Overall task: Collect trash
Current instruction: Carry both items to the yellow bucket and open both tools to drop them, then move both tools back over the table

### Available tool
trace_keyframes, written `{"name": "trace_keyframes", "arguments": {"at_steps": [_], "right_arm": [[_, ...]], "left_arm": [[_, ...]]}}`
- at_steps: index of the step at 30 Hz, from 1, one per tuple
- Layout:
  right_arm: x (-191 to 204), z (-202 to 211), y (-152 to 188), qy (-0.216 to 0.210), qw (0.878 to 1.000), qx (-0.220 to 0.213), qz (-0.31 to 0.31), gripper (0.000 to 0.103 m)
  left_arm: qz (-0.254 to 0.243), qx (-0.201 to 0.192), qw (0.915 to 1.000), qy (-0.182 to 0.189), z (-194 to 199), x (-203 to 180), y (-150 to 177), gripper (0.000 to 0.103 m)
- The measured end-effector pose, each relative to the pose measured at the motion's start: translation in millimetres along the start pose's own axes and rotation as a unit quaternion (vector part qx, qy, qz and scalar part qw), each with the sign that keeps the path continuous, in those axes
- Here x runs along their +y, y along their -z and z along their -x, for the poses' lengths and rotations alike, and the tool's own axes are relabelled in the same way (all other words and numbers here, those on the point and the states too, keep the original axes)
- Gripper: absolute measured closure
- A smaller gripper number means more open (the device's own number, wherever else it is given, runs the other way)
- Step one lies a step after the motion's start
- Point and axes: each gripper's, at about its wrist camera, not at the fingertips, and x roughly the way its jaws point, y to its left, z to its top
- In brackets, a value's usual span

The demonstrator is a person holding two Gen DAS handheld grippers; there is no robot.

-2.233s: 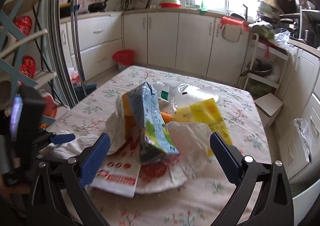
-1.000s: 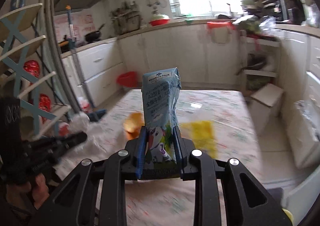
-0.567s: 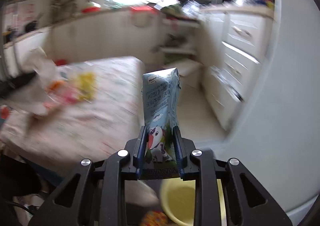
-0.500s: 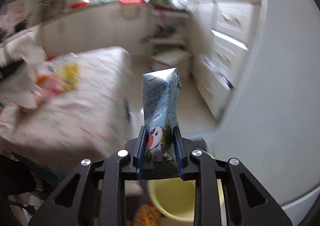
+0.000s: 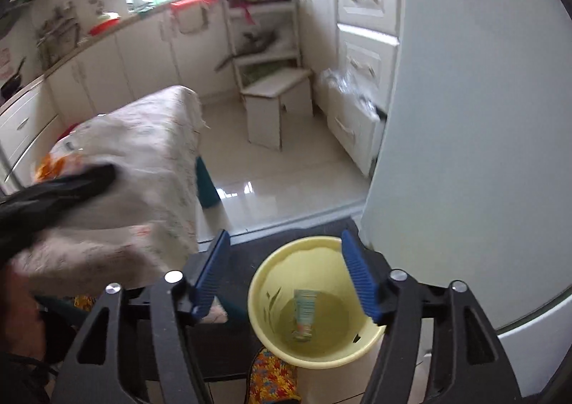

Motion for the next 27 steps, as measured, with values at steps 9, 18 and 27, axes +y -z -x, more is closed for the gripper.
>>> {"name": "trace_keyframes", "arguments": {"at_steps": [9,18,27], "right_arm": [[23.6,33.8,37.1,-0.021,0.998,0.015,0.053,0.028],[27.2,34.1,34.1,-0.024,0.998,0.016,0.056,0.025],[60.8,42.4,30.1,-0.029,0.995,0.004,0.093,0.018]], "left_arm": [[-0.029,0.118,0.9901,0.070,-85.6,-20.4,-0.5,0.093],[-0.038,0.117,0.9923,0.006,-79.1,-14.9,-4.6,0.042],[-0.040,0.007,0.9897,-0.137,42.7,28.7,8.5,0.022]]}}
